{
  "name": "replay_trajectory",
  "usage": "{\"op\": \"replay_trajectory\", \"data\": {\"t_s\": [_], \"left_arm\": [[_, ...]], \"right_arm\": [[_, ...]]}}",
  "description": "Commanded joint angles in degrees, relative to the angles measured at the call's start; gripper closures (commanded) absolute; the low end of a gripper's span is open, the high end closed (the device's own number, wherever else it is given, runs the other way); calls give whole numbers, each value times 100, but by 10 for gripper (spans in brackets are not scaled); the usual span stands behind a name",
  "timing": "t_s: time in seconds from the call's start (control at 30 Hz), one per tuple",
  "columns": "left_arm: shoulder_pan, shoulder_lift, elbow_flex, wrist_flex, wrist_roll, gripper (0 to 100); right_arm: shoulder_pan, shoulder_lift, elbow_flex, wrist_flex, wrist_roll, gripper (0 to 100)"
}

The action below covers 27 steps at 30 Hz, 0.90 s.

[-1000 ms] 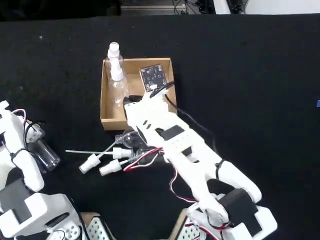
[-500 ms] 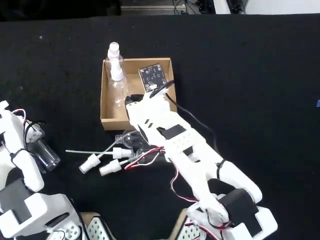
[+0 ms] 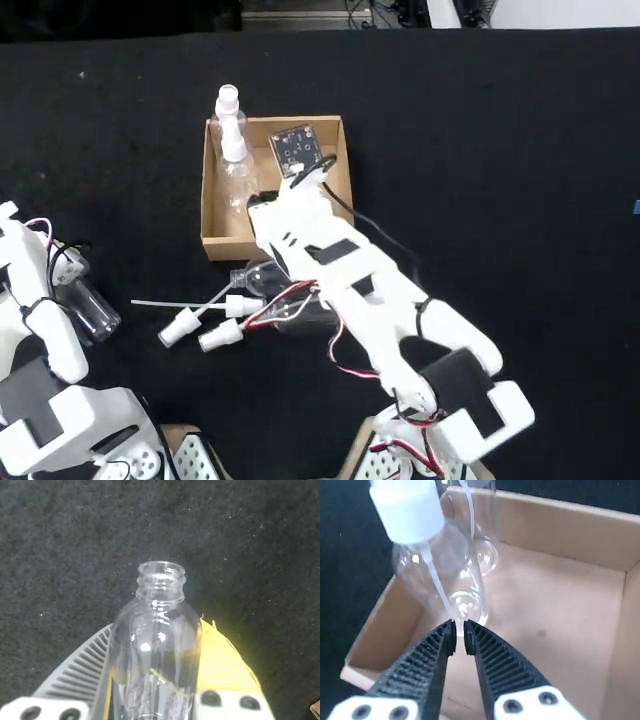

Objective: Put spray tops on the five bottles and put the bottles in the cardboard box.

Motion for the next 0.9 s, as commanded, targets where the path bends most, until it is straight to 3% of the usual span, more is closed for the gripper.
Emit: {"op": "replay_trajectory", "data": {"t_s": [0.0,0.13,0.87], "left_arm": [[40,-281,-48,-62,18,970],[40,-290,-48,-62,18,970],[40,-281,-48,-62,44,970]], "right_arm": [[123,22,-347,-448,53,986],[123,259,-224,-1011,53,987],[62,426,-286,-1002,53,987]]}}
